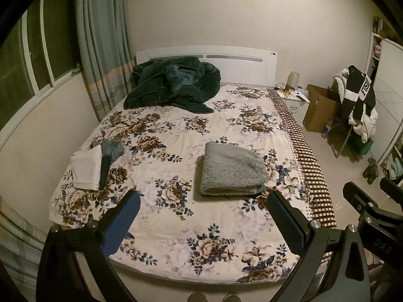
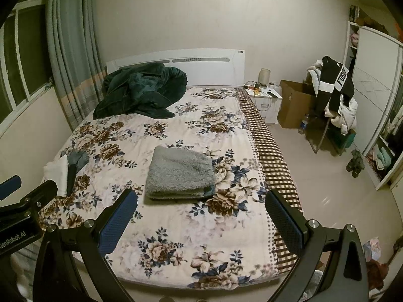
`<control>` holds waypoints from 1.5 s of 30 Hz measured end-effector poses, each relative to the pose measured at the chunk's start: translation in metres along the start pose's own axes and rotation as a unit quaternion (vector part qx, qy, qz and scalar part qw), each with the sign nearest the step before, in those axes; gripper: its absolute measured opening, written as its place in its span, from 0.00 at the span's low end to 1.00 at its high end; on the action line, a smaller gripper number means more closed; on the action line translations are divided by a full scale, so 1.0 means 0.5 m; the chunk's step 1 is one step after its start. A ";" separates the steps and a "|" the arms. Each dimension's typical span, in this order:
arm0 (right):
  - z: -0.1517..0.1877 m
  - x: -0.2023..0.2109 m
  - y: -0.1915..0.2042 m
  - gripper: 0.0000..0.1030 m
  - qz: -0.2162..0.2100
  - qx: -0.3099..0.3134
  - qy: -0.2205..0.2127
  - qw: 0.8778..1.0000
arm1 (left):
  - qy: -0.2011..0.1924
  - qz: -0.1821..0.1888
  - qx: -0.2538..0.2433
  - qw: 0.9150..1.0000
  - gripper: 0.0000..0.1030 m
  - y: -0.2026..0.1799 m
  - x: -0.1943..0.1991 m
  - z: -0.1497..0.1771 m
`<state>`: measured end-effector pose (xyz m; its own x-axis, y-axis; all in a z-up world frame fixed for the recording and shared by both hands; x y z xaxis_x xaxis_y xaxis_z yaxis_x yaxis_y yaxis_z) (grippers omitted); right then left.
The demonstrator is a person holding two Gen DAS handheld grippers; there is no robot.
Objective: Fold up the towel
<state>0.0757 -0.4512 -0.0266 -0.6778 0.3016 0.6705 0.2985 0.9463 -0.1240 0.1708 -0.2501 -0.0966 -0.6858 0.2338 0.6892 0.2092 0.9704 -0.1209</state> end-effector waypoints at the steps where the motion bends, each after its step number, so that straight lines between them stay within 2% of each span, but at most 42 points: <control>1: -0.002 -0.001 0.001 1.00 0.000 0.001 0.000 1.000 | 0.000 0.000 -0.002 1.000 1.00 0.000 -0.001 -0.001; 29: 0.013 0.006 0.011 1.00 -0.007 0.002 0.004 1.000 | 0.003 -0.002 0.000 1.000 1.00 0.011 0.009 0.003; 45: 0.012 0.005 0.010 1.00 -0.008 0.003 0.003 1.000 | -0.011 -0.009 -0.013 1.000 1.00 0.018 0.027 -0.006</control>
<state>0.0713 -0.4450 -0.0301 -0.6777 0.2859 0.6775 0.2834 0.9517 -0.1181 0.1657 -0.2386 -0.0864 -0.7051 0.2173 0.6750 0.2137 0.9727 -0.0899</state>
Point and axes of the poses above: each gripper's, at about its wrist camera, not at the fingertips, and x roughly against the way its jaws point, y to its left, z to its underside, the point moved 1 cm from there along -x, roughly the way its jaws point, and after that the axes turned 13 degrees about z, right-handed, at the moved point
